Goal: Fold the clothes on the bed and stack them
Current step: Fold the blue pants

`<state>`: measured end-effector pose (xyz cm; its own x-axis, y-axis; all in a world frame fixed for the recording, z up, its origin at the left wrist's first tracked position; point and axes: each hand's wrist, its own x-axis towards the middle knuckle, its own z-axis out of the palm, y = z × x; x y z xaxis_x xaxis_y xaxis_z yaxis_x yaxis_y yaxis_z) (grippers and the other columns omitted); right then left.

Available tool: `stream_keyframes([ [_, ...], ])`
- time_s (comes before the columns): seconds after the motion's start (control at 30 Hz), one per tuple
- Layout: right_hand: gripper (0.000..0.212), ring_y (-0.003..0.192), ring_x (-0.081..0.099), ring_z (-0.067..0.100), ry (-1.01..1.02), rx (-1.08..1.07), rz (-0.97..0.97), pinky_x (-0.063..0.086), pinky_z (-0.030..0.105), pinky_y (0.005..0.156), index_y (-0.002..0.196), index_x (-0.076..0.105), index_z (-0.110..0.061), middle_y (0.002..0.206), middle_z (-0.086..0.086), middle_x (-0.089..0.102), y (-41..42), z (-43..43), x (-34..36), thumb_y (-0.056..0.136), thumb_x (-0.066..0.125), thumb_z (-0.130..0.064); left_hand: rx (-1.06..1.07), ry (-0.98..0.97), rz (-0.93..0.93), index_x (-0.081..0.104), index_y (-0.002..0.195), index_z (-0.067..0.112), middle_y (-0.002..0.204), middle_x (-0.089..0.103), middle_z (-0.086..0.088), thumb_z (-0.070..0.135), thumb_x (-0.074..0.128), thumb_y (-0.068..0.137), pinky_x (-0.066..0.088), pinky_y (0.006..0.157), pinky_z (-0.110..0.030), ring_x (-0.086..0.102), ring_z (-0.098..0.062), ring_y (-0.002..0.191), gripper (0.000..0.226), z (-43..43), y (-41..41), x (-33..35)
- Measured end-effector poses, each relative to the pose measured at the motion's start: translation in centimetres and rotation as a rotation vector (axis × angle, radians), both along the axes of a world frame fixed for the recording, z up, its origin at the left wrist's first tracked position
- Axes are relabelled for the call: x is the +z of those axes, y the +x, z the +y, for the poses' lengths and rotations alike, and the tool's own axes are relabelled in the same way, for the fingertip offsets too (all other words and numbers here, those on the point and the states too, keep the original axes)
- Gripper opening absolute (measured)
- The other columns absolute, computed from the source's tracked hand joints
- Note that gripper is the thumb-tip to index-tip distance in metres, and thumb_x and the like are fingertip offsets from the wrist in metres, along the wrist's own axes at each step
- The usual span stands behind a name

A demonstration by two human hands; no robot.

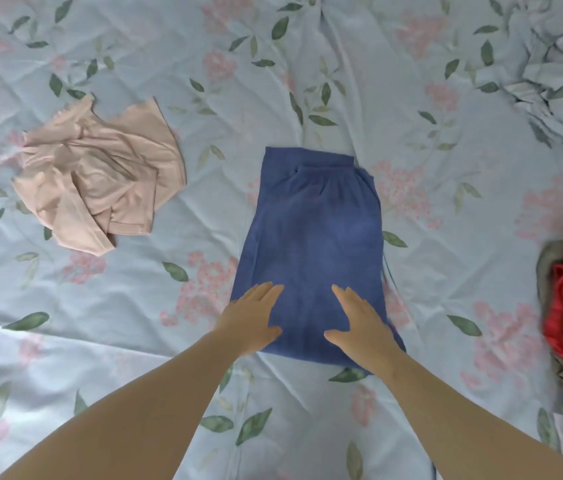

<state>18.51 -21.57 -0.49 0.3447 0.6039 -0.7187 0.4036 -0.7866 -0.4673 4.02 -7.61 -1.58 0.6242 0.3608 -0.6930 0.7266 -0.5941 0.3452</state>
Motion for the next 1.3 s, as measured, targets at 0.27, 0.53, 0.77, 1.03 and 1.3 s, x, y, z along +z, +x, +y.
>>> stream_keyframes([
  [0.27,0.083,0.146,0.000,0.024,-0.210,0.379,-0.226,0.021,0.042,0.113,0.149,0.000,-0.037,0.159,-0.008,-0.006,-1.4,-3.8,-6.6,0.089,0.056,-0.040,-0.295,0.156,0.169,-0.007,0.151,0.027,0.159,-0.014,0.005,0.043,0.053,0.092,0.006,0.118,-0.046,-0.012,-0.020,0.146,0.086,-2.5,-3.6,-5.8],
  [0.53,0.049,0.131,0.044,0.027,0.040,0.342,-0.513,0.040,0.041,0.099,0.131,0.054,-0.028,0.142,-0.005,0.048,-1.2,-4.7,-8.3,0.087,0.063,-0.010,-0.289,0.365,-0.106,0.047,0.139,0.020,0.144,0.046,0.001,0.002,0.064,0.081,0.031,0.110,-0.043,0.040,-0.020,0.136,0.062,-2.1,-4.2,-7.1],
  [0.77,0.026,0.086,0.054,0.023,-0.110,0.313,-0.234,0.035,0.026,0.070,0.117,0.054,-0.017,0.094,0.002,0.060,-1.3,-5.6,-3.9,0.100,0.036,-0.015,-0.278,0.124,0.094,0.051,0.125,0.024,0.108,0.064,-0.003,0.012,0.033,0.099,0.044,0.079,-0.032,0.056,-0.026,0.095,0.034,-1.5,-4.3,-3.1],
  [1.03,0.027,0.087,0.049,0.021,-0.392,0.501,0.251,0.040,0.030,0.079,0.067,0.046,-0.021,0.076,-0.002,0.053,-3.4,-8.5,1.6,0.093,0.043,-0.014,-0.393,-0.263,0.365,0.047,0.084,0.011,0.068,0.041,-0.002,0.019,0.043,0.096,0.032,0.061,-0.014,0.040,-0.015,0.065,0.016,-4.2,-6.0,3.3],
  [1.3,0.018,0.091,0.052,0.025,-0.201,0.309,-0.061,0.039,0.029,0.080,0.091,0.053,-0.012,0.108,0.011,0.060,-0.4,-6.1,3.5,0.099,0.038,-0.018,-0.228,-0.039,0.136,0.046,0.074,0.016,0.073,0.047,0.001,0.027,0.041,0.098,0.033,0.065,-0.026,0.048,-0.019,0.077,0.027,-1.0,-3.6,5.7],
])
